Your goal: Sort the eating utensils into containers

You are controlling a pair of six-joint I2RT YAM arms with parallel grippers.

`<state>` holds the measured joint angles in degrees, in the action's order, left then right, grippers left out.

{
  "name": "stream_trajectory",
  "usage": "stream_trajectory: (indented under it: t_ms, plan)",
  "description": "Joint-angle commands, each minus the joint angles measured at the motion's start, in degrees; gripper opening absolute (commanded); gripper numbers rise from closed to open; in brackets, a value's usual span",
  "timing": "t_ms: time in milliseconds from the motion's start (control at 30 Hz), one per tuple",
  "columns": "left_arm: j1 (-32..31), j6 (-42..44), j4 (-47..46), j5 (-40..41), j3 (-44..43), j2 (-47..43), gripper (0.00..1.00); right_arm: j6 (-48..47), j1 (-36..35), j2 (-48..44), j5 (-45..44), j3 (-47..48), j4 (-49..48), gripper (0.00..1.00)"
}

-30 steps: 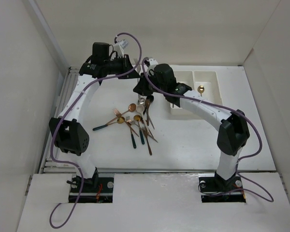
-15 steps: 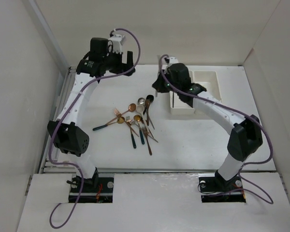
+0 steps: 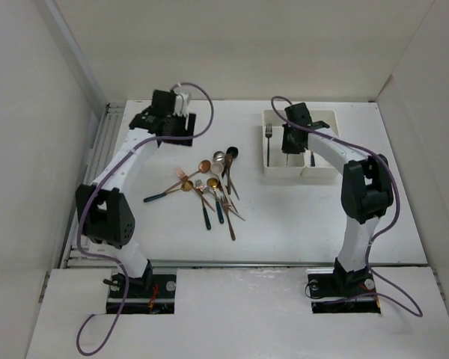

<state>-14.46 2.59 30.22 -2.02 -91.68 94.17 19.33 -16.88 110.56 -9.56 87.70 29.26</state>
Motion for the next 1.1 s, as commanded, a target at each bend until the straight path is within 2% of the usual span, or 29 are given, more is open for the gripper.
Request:
stream_trajectory:
  t_ms: [0, 67, 267, 467, 767, 867, 900, 1000, 1067]
  plan:
    - [-1.8, -3.4, 9.4, -8.2, 6.3, 3.4, 0.62, -1.1, -1.1, 0.2, -0.2, 4.3, 3.8, 0.22]
    - [-2.3, -3.9, 12.6, -9.7, 7.8, 6.0, 0.60, -1.1, -1.1, 1.5, -0.2, 4.9, 4.6, 0.42]
    - [-3.0, -2.8, 17.1, -14.1, 7.8, 9.5, 0.58, 0.7, -1.1, 0.7, -0.2, 4.3, 5.1, 0.53]
    - [-4.8, -2.0, 17.7, -12.5, 10.6, 11.3, 0.56, 0.7, -1.7, -2.5, -0.2, 2.0, 3.4, 0.53]
    - [-5.3, -3.0, 15.8, -13.3, 9.5, 20.2, 0.56, 1.2, -1.7, -5.9, -0.2, 0.3, 2.4, 0.53]
    - [-5.3, -3.7, 13.1, -8.8, 9.0, 20.9, 0.56, 1.2, -1.7, -7.2, -0.9, -1.2, 2.4, 0.53]
    - [-5.3, -4.4, 12.5, -4.4, 9.0, 21.6, 0.55, 1.2, -1.7, -7.7, -0.9, -1.2, 2.4, 0.53]
    - [-4.3, -5.0, 10.6, 0.4, 7.3, 22.2, 0.50, 1.2, -1.7, -8.3, -0.9, -1.8, 2.4, 0.53]
    - [-4.3, -5.0, 9.9, 1.3, 6.4, 22.2, 0.41, 1.2, -1.7, -8.3, -0.9, -2.4, 1.9, 0.53]
